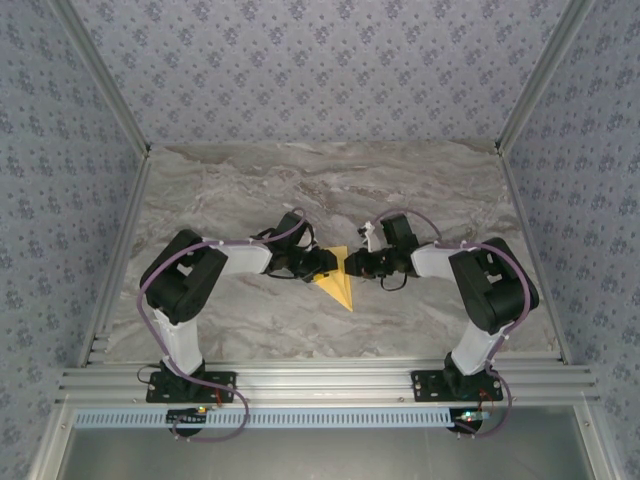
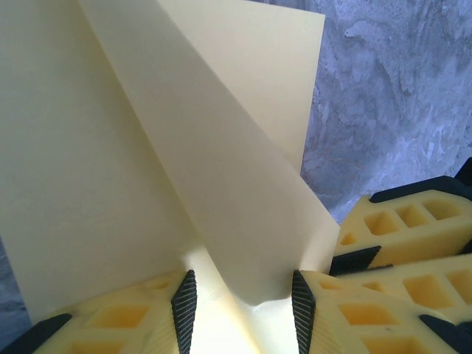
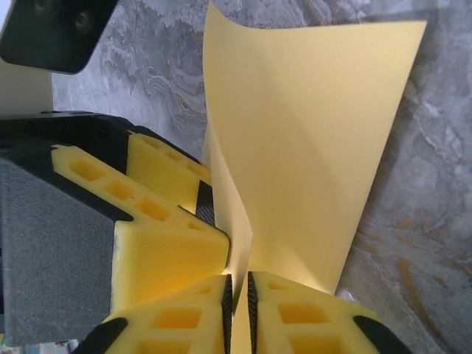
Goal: Fold a paper plane with a square sheet of paper (fold left side to right side)
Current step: Fourth fold the wing at the center of the table.
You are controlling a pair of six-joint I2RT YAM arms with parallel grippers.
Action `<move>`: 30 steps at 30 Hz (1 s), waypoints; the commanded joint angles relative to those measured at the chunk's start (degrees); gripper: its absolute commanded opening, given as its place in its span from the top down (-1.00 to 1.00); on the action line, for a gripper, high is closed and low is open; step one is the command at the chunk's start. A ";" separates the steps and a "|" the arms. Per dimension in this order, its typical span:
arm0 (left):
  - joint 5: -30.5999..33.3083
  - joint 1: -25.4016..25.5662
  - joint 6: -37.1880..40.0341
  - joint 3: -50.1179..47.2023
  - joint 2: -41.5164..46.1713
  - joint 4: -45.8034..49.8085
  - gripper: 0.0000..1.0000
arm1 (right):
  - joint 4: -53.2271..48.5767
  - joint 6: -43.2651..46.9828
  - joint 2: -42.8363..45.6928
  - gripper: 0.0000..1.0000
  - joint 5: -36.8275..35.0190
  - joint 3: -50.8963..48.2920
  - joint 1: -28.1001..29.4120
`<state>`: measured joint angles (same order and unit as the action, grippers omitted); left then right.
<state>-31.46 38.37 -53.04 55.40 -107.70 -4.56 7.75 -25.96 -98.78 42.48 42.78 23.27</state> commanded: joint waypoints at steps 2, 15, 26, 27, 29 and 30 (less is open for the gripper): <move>1.66 0.22 1.17 -0.47 -0.31 1.38 0.18 | -4.45 2.30 -1.28 0.76 -2.51 2.50 -0.42; 1.56 0.30 1.36 -0.27 -0.41 1.62 0.18 | -8.74 4.98 -2.97 0.79 -6.18 3.79 -0.18; 1.52 0.28 1.44 -0.28 -0.40 1.59 0.18 | -9.49 5.24 -4.31 0.79 -6.78 3.86 0.80; 1.49 0.28 1.36 -0.28 -0.41 1.49 0.18 | -9.51 5.22 -4.31 0.79 -6.89 3.77 0.81; 1.25 0.29 1.14 -0.31 -0.13 1.09 0.18 | -9.92 5.31 -4.40 0.79 -7.53 3.78 0.94; 1.06 0.30 1.03 -0.29 0.09 0.81 0.19 | -10.08 5.31 -4.49 0.79 -7.74 3.75 1.04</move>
<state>-31.48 38.37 -53.01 55.40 -107.70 -4.56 0.36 -21.56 -101.69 36.62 45.91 23.55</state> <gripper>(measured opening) 0.409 0.107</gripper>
